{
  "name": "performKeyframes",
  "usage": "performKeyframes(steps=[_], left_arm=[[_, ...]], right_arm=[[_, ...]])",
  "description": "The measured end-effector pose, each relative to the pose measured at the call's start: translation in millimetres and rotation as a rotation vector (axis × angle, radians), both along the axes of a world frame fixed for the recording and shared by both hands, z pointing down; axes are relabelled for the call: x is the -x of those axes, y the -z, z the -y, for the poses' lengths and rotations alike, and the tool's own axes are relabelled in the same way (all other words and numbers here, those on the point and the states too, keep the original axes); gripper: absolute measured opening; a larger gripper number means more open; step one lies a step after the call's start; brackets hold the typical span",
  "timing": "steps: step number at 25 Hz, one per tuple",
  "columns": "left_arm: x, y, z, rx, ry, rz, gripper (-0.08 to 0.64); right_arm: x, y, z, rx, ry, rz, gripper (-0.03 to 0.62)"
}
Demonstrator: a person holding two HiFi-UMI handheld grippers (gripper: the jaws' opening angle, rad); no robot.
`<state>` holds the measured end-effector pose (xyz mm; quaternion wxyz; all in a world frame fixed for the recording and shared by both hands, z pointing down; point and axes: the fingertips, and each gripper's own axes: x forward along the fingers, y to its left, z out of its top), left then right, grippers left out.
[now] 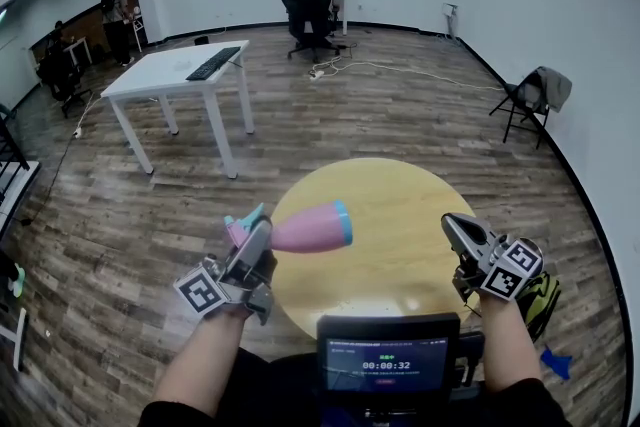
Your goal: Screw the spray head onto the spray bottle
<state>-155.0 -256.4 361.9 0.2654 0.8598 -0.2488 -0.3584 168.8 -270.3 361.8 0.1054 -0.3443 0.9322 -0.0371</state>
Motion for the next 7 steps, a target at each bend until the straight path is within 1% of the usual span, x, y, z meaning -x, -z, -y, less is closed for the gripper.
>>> performKeyframes(steps=[7], left_arm=[[1.0, -3.0, 0.1, 0.005, -0.005, -0.005, 0.144]], right_arm=[[6.2, -5.7, 1.0, 0.007, 0.015, -0.005, 0.014]])
